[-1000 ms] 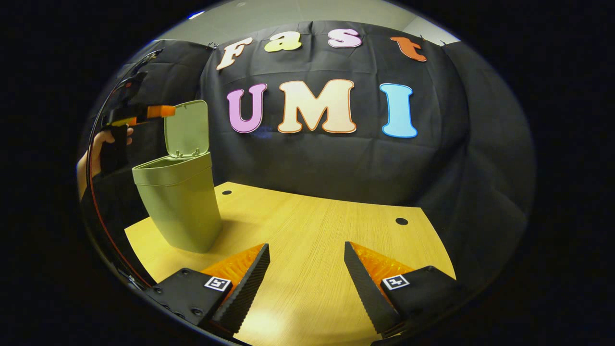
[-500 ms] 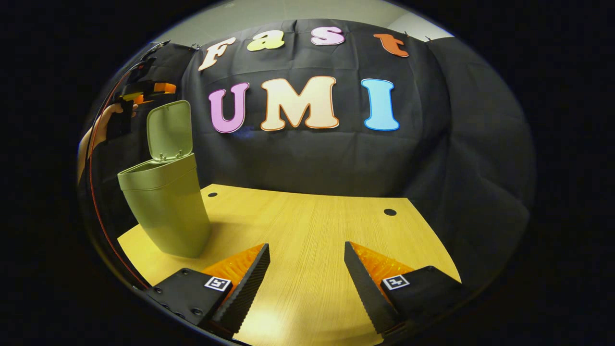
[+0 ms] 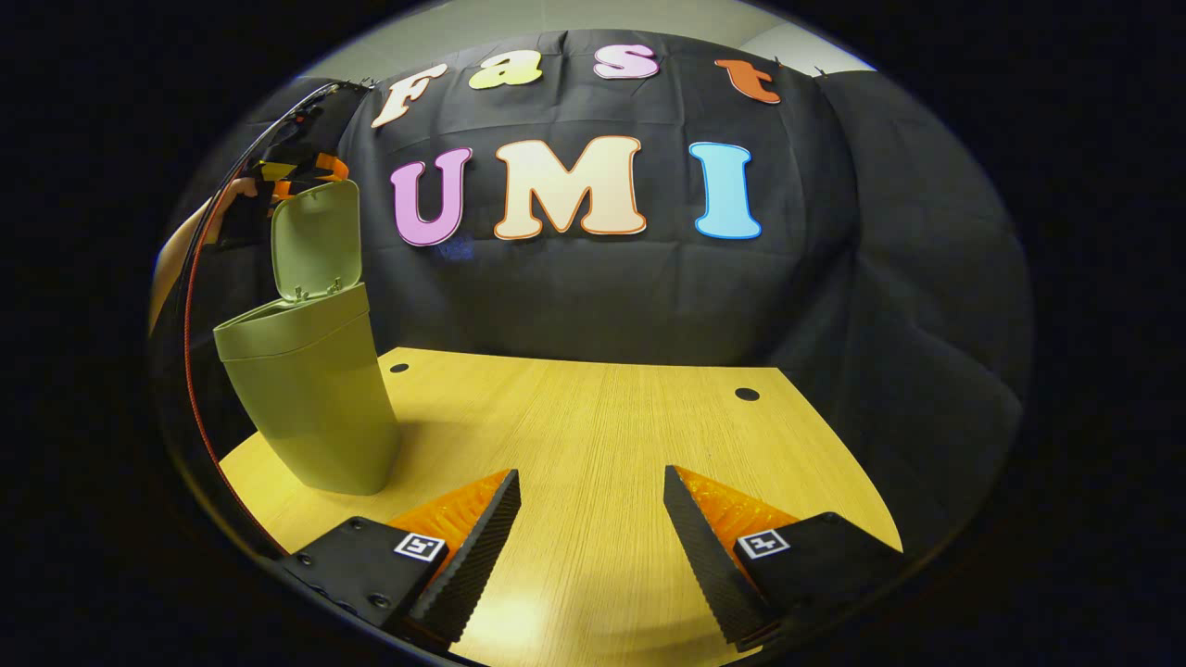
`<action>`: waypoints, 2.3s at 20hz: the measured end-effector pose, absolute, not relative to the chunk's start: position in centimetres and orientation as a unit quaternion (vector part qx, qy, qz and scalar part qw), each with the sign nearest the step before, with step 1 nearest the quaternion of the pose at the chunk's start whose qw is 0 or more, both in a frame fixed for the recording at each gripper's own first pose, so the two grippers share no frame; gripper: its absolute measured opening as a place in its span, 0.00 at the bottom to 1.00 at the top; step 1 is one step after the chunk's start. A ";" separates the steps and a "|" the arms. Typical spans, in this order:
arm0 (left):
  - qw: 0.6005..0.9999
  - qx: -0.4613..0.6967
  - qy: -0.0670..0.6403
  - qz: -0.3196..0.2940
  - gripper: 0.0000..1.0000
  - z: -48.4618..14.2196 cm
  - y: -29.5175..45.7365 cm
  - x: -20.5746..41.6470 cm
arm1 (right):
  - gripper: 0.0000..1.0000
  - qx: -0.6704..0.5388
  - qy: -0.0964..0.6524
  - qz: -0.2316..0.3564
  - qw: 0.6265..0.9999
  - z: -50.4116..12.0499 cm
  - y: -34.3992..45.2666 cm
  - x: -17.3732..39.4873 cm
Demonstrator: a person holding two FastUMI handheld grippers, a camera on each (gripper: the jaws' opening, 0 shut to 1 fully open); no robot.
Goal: Press the lid of the desktop garbage bin to open it, pick up the crumpled paper on the desktop and throw it into the bin, then pick up the pop can on the desktop and drop it into the bin, and finally close the garbage bin lid.
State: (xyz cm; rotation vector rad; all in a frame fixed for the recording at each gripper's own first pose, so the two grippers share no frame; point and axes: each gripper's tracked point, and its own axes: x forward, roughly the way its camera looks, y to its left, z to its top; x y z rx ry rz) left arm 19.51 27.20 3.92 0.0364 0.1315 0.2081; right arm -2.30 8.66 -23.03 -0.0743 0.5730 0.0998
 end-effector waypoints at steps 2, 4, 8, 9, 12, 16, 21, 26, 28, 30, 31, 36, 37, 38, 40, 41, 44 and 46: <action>0.992 0.024 0.075 0.103 0.99 3.7 26.9 19.1 | 0.98 -0.040 0.282 0.057 0.957 -22.8 8.6 -2.2; 0.991 0.024 0.077 0.105 0.99 3.6 26.5 18.3 | 0.98 -0.041 0.278 0.064 0.957 -22.4 8.5 -2.0; 0.990 0.010 0.078 0.114 0.99 3.0 25.9 15.8 | 0.98 -0.043 0.272 0.079 0.958 -21.8 7.6 -1.5; 0.990 0.009 0.079 0.117 0.99 2.7 25.7 15.1 | 0.98 -0.043 0.274 0.084 0.957 -21.9 7.4 -1.5; 0.988 0.010 0.088 0.125 0.97 2.0 25.3 13.3 | 0.98 -0.043 0.277 0.099 0.955 -22.0 7.1 -1.4; 0.985 0.004 0.106 0.136 1.00 0.4 24.9 11.2 | 0.98 -0.042 0.277 0.119 0.952 -22.2 7.2 -1.3; 0.981 0.000 0.135 0.140 0.95 -2.6 24.3 8.8 | 0.98 -0.050 0.282 0.142 0.947 -22.6 7.6 -1.4; 0.974 -0.018 0.176 0.142 0.94 -7.2 23.6 6.9 | 0.98 -0.055 0.288 0.155 0.943 -23.1 8.1 -1.4; 0.970 -0.024 0.194 0.142 0.94 -9.3 23.3 6.4 | 0.98 -0.058 0.291 0.158 0.942 -23.2 8.2 -1.4; 0.968 -0.019 0.206 0.140 0.95 -10.3 23.0 5.9 | 0.98 -0.057 0.292 0.160 0.941 -23.3 8.3 -1.4; 0.968 -0.018 0.209 0.139 0.95 -10.8 22.9 6.0 | 0.98 -0.057 0.292 0.161 0.941 -23.4 8.4 -1.3; 0.966 -0.010 0.223 0.133 0.94 -13.0 22.1 5.1 | 0.98 -0.051 0.292 0.165 0.941 -23.4 9.0 -0.8; 0.965 -0.002 0.226 0.133 0.96 -12.9 22.1 5.1 | 0.98 -0.050 0.291 0.167 0.941 -23.4 9.3 -0.7; 0.961 0.006 0.243 0.132 0.94 -13.5 22.0 4.8 | 0.98 -0.051 0.292 0.168 0.940 -23.4 9.5 -0.6; 0.971 0.007 0.211 0.117 0.96 -13.5 21.5 4.4 | 0.98 -0.050 0.293 0.170 0.940 -23.6 9.7 -0.6; 0.977 -0.012 0.185 0.108 0.96 -13.4 21.4 4.5 | 0.98 -0.046 0.288 0.169 0.941 -23.3 9.8 -0.5; 0.986 -0.026 0.144 0.080 0.96 -12.8 21.1 4.5 | 0.98 -0.032 0.282 0.169 0.944 -22.8 10.5 0.0; 0.987 -0.015 0.137 0.083 0.95 -12.7 21.3 4.7 | 0.98 -0.033 0.277 0.164 0.946 -22.2 10.5 0.4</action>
